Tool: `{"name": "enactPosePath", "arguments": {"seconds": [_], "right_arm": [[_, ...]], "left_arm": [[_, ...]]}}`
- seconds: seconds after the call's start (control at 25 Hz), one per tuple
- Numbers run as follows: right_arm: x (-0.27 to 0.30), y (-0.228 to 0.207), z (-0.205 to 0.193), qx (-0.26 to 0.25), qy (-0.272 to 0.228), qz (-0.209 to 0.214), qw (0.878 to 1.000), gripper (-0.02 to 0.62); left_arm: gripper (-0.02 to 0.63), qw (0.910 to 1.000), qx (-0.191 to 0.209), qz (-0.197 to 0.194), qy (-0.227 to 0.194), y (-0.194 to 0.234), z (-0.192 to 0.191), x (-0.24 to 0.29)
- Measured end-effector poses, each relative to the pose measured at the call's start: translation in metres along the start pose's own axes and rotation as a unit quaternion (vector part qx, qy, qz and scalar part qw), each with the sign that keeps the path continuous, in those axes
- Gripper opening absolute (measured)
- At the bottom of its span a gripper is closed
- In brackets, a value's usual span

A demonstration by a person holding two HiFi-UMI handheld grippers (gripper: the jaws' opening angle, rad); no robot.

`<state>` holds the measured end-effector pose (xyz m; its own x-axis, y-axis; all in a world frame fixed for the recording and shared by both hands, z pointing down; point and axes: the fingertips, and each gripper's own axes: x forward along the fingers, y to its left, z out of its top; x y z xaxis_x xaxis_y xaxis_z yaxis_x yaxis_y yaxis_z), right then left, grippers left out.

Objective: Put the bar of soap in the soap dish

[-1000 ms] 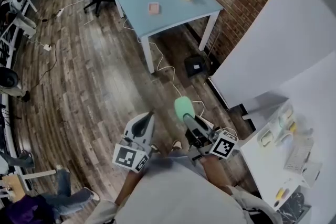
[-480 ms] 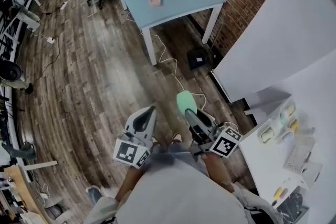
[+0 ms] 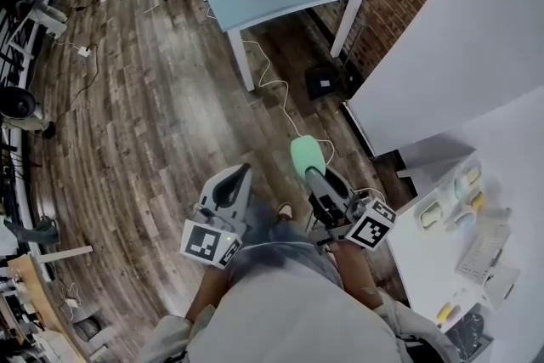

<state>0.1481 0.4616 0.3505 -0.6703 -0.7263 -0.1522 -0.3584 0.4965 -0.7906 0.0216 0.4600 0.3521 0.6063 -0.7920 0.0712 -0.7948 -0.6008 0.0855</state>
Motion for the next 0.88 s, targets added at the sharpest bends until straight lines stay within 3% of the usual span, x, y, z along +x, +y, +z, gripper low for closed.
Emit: {"name": "enactPosePath", "arguments": {"seconds": [0.52, 0.88], "right_arm": [[0.043, -0.029, 0.012, 0.007, 0.015, -0.007, 1.0, 0.121], [0.11, -0.039, 0.021, -0.003, 0.026, -0.006, 1.0, 0.121]], "left_arm": [[0.003, 0.9994, -0.018, -0.023, 0.018, 0.035, -0.012, 0.044], [0.003, 0.9994, -0.019, -0.027, 0.01, 0.095, -0.001, 0.077]]}}
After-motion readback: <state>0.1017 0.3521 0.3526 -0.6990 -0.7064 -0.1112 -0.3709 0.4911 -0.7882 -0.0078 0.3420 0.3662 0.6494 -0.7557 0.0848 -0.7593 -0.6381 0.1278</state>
